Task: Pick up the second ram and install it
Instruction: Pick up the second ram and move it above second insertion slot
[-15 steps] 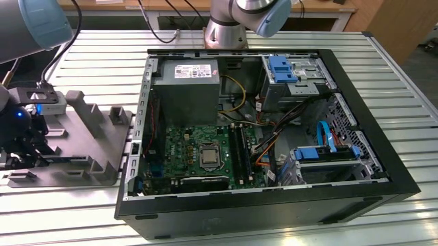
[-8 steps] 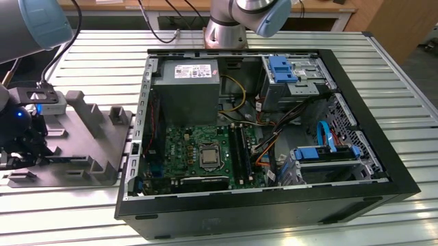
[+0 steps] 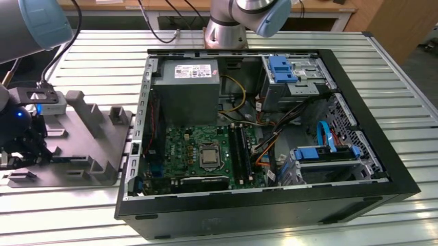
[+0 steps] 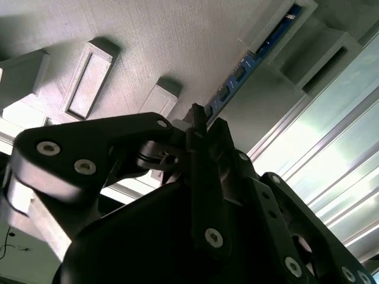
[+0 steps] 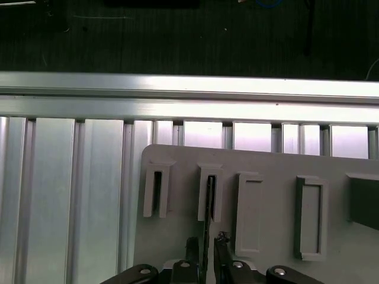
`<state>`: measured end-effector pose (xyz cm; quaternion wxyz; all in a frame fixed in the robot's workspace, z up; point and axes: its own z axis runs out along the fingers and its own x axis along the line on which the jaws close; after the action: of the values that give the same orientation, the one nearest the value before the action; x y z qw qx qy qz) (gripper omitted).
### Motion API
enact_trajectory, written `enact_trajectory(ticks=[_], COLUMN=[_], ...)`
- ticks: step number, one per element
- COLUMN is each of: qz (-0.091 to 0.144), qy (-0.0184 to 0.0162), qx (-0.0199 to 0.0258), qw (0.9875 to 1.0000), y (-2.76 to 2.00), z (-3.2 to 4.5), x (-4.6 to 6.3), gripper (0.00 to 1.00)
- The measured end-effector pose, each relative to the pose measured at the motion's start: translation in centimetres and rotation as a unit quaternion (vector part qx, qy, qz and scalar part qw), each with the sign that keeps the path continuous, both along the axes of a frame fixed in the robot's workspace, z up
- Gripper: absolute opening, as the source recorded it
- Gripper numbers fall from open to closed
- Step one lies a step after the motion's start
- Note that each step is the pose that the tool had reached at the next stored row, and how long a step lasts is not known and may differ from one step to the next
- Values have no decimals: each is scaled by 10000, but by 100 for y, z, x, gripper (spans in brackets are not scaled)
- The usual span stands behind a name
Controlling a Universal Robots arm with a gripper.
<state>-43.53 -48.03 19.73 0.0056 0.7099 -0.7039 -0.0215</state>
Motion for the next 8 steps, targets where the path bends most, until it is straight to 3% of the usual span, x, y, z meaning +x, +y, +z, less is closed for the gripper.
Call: enact_trajectory(ticks=[1, 2, 7, 8], qz=[0, 0, 0, 0], qy=[0, 0, 0, 0], qx=[0, 0, 0, 0], qw=[10000, 10000, 10000, 10000], y=[0, 0, 0, 0], z=[0, 0, -1, -2], x=[0, 0, 0, 0], gripper=[25, 19, 17, 13])
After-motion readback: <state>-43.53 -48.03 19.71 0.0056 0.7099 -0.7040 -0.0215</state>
